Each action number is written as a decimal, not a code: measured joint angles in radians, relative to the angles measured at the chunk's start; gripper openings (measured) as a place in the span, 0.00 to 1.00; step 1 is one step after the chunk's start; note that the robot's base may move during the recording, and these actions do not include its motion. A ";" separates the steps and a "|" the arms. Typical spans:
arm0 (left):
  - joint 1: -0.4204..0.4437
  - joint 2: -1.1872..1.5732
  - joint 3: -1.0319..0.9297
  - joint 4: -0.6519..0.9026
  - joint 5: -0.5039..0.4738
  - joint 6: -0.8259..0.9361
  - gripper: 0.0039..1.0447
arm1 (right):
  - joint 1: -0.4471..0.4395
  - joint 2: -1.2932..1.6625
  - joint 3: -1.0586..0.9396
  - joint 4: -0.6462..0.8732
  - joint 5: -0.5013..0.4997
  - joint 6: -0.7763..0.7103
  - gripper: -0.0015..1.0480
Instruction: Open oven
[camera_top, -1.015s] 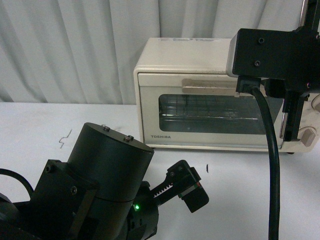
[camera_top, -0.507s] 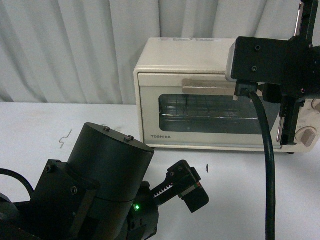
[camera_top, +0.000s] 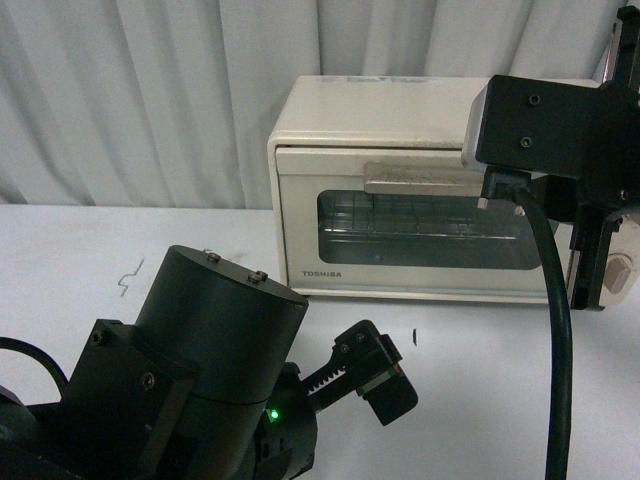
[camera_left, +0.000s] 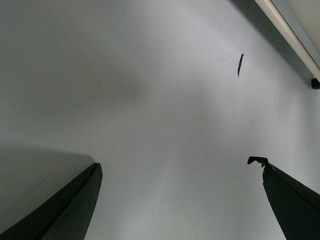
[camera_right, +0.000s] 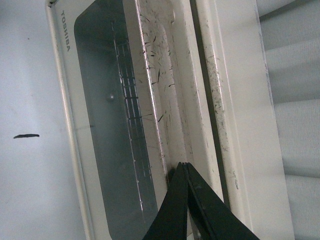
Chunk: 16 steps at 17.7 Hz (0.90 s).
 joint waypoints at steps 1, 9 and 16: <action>0.000 0.000 0.000 0.000 0.000 0.000 0.94 | -0.005 -0.006 -0.006 -0.003 -0.008 0.000 0.02; 0.000 0.000 0.000 -0.001 -0.001 0.000 0.94 | -0.029 -0.085 -0.027 -0.224 -0.071 0.048 0.02; 0.000 0.000 0.000 0.000 -0.001 0.000 0.94 | 0.024 -0.156 -0.027 -0.436 -0.105 0.120 0.02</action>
